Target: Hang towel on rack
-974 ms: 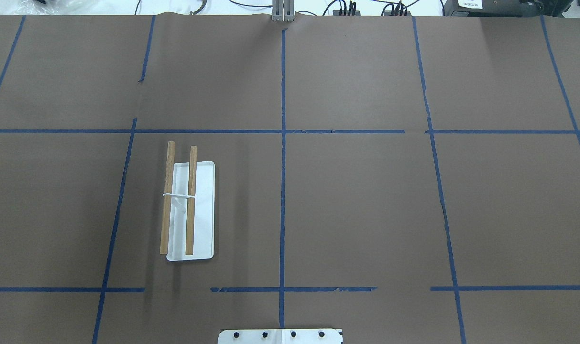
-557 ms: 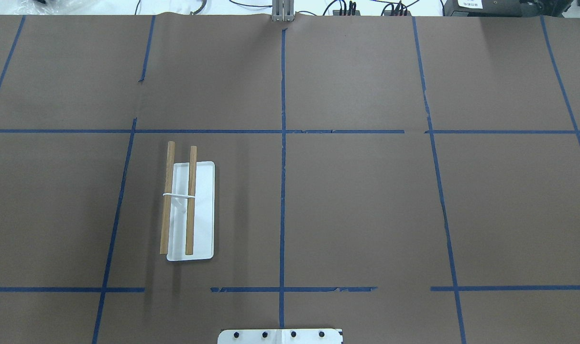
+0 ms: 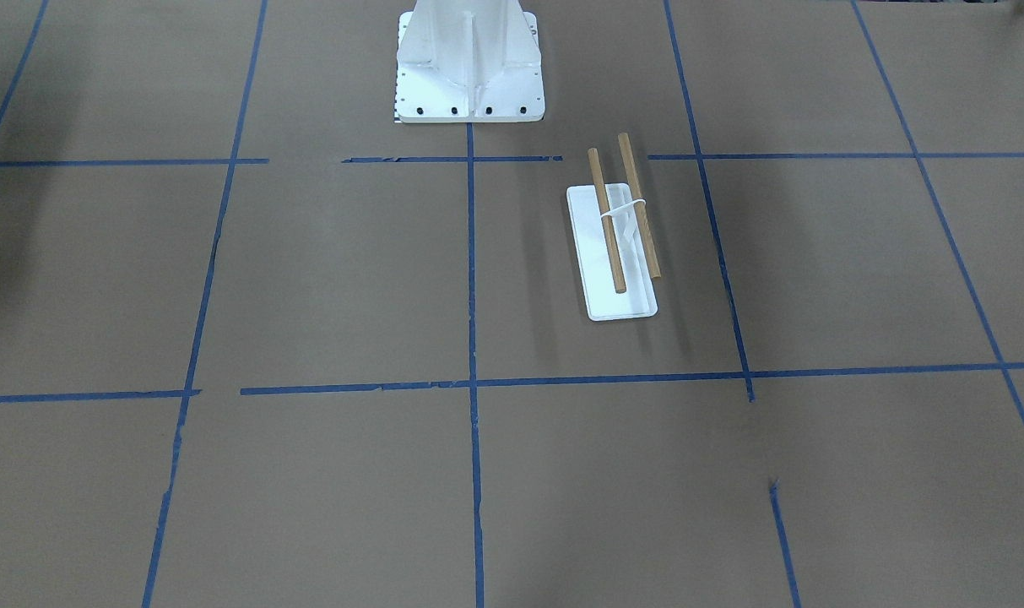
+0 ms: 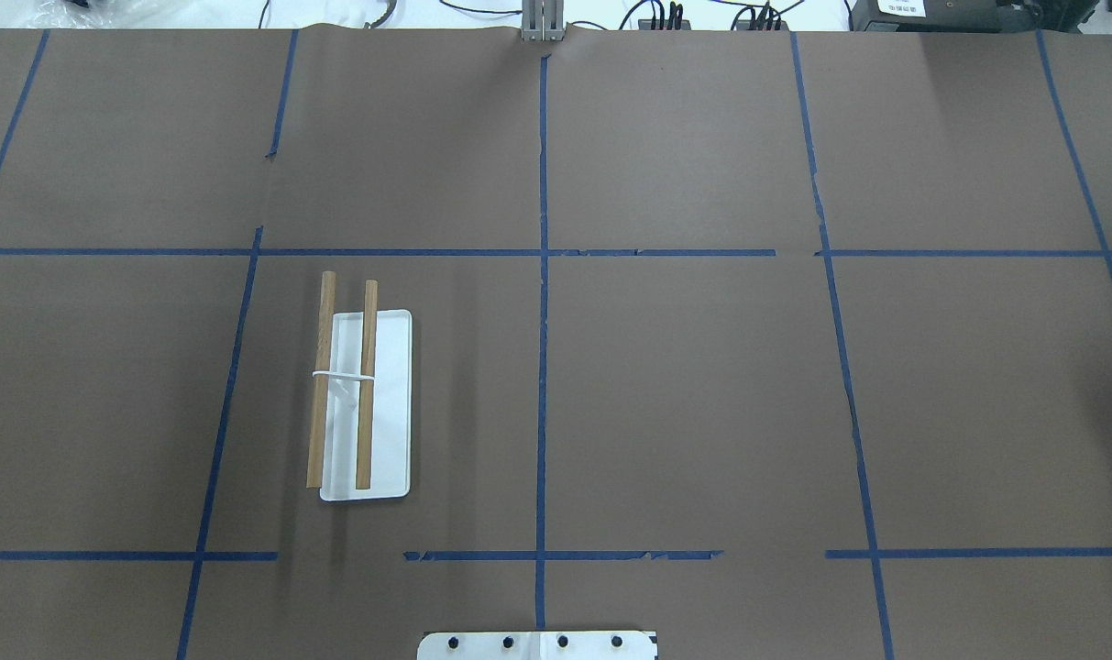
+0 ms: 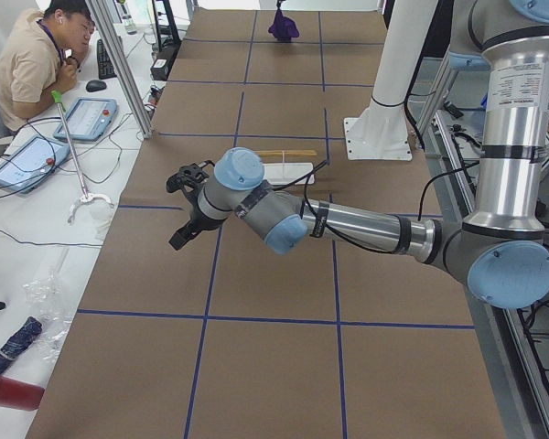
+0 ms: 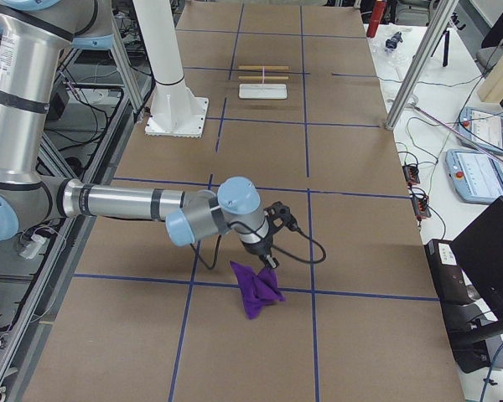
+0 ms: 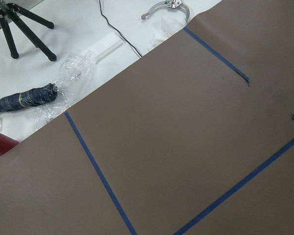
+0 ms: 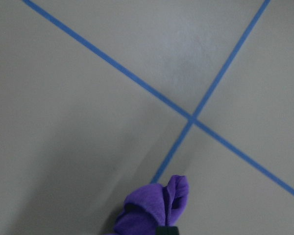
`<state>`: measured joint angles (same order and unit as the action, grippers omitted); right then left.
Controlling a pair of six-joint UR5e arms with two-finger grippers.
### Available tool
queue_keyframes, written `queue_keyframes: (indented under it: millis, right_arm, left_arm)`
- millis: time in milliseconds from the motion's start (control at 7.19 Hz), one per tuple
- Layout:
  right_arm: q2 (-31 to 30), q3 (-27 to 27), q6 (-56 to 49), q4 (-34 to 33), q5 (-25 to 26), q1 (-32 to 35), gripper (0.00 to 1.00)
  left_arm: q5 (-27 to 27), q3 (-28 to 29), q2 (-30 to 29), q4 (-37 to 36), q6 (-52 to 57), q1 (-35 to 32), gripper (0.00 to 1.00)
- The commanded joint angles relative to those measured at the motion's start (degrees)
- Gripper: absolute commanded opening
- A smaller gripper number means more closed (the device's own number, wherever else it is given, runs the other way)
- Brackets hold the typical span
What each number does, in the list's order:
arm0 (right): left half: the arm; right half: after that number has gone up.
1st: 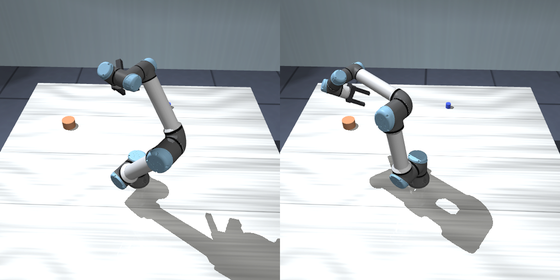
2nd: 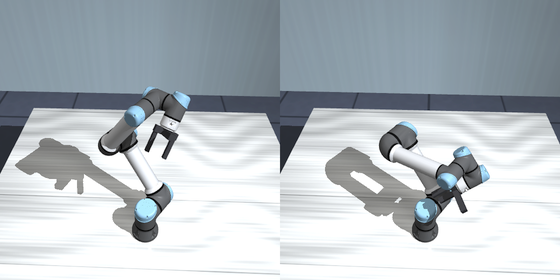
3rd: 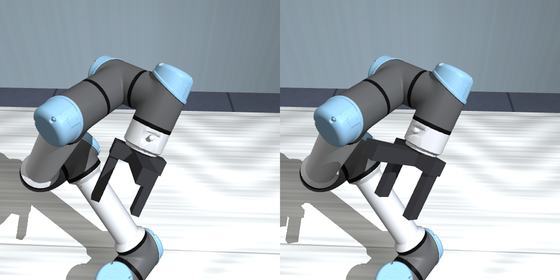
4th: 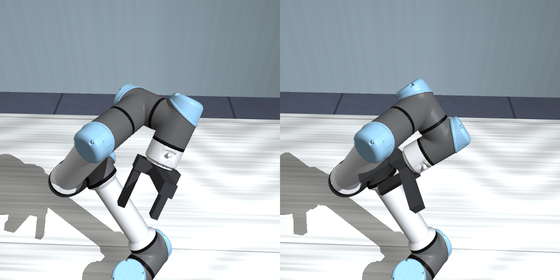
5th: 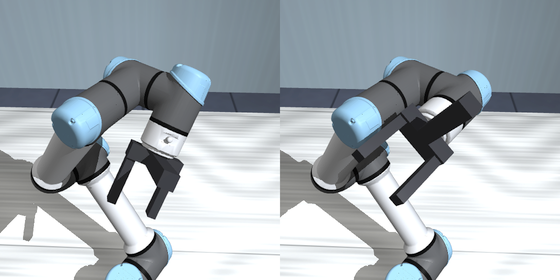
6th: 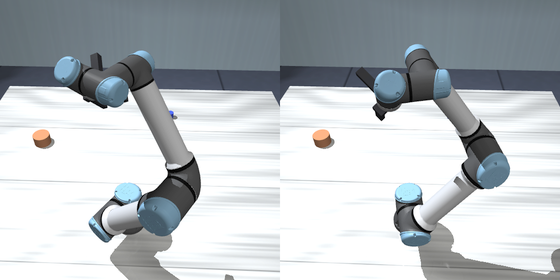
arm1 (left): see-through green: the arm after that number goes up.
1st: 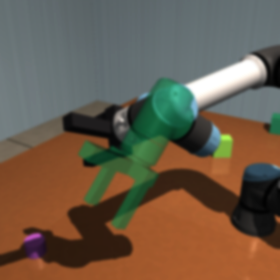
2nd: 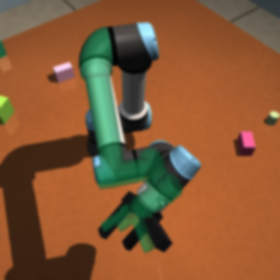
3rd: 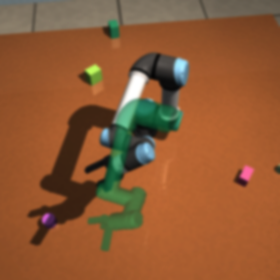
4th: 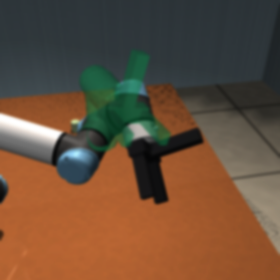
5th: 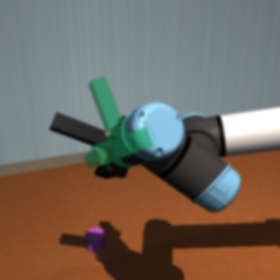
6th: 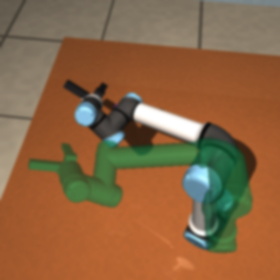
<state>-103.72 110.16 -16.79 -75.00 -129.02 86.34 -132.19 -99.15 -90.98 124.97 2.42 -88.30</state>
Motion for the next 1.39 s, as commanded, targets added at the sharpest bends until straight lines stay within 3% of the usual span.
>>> queue_keyframes:
  millis: [0, 278, 417, 696, 835, 974, 1113, 1252]
  right_arm:
    - [14.2, 13.0, 0.2, -26.6, -1.3, -0.2, 0.00]
    - [25.7, 13.0, 6.7, -32.4, -7.4, -3.5, 0.00]
    - [31.3, 13.2, 16.5, -32.5, -7.5, -8.2, 0.00]
    - [39.3, 13.2, 33.1, -32.5, -6.7, -17.0, 0.00]
    - [42.3, 12.9, 40.3, -32.2, -6.4, -20.6, 0.00]
    - [44.3, 13.0, 44.2, -31.9, -5.3, -23.6, 0.00]
    - [45.4, 13.3, 49.3, -29.3, -1.7, -27.1, 0.00]
    - [45.5, 13.2, 55.7, -24.2, 3.1, -31.4, 0.00]
  left_arm:
    - [-0.4, -0.6, -0.5, 3.1, -3.0, 0.5, 1.00]
    - [-0.7, -1.7, -2.2, 2.7, -12.7, 6.5, 1.00]
    - [-0.6, -2.0, -5.1, 2.7, -27.2, 9.4, 1.00]
    - [-0.3, -2.2, -12.5, 2.2, -45.9, 15.4, 1.00]
    - [-0.2, -2.6, -17.9, -1.7, -59.1, 19.4, 1.00]
    - [0.4, -3.3, -23.6, -6.7, -71.5, 23.5, 0.92]
    - [3.3, -3.9, -27.6, -10.0, -83.8, 27.1, 0.76]
    - [9.4, -3.9, -30.3, -11.3, -93.9, 32.0, 0.74]
